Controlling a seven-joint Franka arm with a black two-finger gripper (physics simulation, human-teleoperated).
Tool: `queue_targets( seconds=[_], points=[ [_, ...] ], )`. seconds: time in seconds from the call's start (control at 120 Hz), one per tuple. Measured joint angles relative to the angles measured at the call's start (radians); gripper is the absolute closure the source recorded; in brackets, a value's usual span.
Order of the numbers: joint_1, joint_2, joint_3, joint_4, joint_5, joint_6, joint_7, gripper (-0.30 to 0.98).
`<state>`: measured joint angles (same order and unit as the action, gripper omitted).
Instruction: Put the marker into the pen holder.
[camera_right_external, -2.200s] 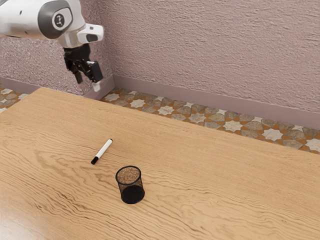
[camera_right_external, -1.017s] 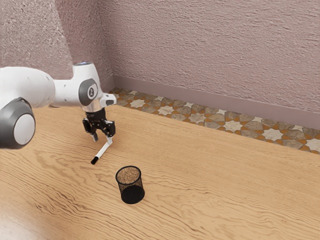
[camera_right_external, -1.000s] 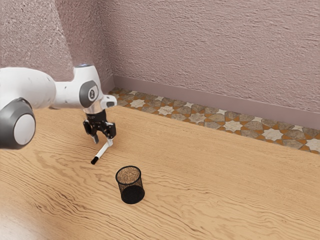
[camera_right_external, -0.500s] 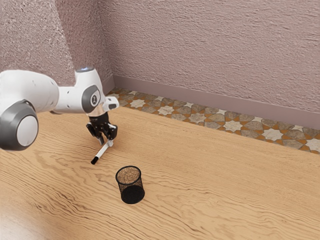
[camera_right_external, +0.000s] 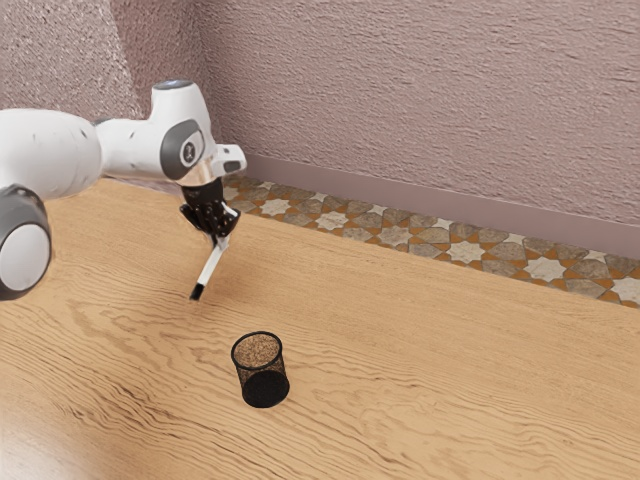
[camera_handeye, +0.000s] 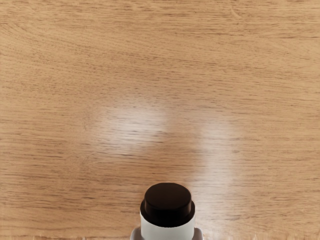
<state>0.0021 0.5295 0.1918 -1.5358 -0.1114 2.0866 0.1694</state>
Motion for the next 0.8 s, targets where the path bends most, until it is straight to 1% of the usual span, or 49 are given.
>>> queue_targets(
  seconds=[0.075, 0.158, 0.242, 0.35, 0.458, 0.6, 0.8],
  points=[
    [-0.055, -0.097, 0.006, -0.008, 0.011, -0.065, -0.004, 0.77],
    [-0.107, -0.187, 0.006, -0.054, 0.018, -0.125, -0.007, 0.77],
    [-0.159, -0.246, 0.006, -0.098, 0.019, -0.167, -0.009, 0.77],
    [-0.227, -0.291, 0.005, -0.149, 0.017, -0.201, -0.010, 0.77],
    [-0.251, -0.304, 0.001, -0.185, 0.012, -0.213, -0.013, 0.76],
    [-0.292, -0.298, -0.004, -0.219, 0.005, -0.177, -0.018, 0.75],
    [-0.300, -0.284, -0.005, -0.248, -0.028, -0.127, -0.027, 0.76]
  ],
)
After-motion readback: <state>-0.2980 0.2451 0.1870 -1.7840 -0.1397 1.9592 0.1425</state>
